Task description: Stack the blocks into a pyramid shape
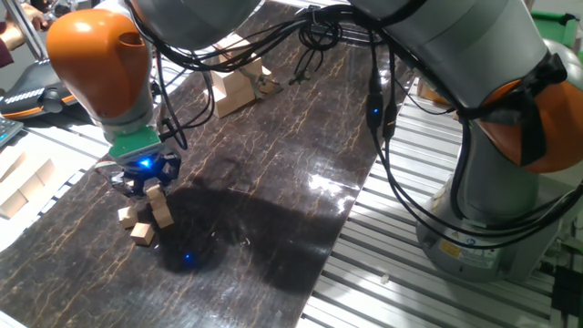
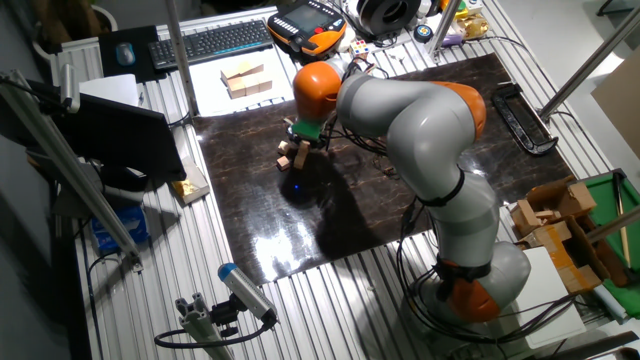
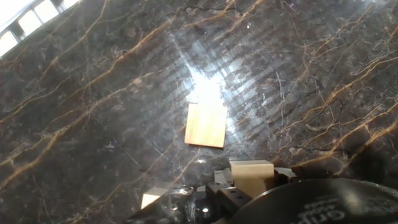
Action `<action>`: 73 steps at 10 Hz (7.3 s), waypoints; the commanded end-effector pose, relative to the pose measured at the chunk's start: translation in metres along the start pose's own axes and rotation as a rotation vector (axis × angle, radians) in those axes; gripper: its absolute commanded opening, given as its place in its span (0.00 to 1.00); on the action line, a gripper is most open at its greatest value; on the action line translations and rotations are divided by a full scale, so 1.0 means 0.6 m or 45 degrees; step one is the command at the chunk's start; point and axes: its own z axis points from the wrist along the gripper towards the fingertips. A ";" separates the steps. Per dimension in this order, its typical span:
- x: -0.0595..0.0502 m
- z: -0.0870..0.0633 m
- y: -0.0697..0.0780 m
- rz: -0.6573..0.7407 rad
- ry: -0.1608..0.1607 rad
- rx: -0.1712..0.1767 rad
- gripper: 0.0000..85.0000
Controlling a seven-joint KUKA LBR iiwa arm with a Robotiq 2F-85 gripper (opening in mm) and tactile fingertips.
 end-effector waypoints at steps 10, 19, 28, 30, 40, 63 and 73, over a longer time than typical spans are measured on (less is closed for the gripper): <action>0.000 -0.030 0.001 0.023 -0.001 0.032 0.63; 0.075 -0.094 0.029 0.207 0.009 0.054 0.62; 0.137 -0.071 0.065 0.467 -0.013 0.066 0.61; 0.138 -0.060 0.067 0.545 -0.009 0.044 0.61; 0.139 -0.041 0.069 0.606 -0.021 0.029 0.59; 0.138 -0.006 0.082 0.727 -0.017 0.004 0.65; 0.133 -0.063 0.075 0.540 0.018 0.013 0.01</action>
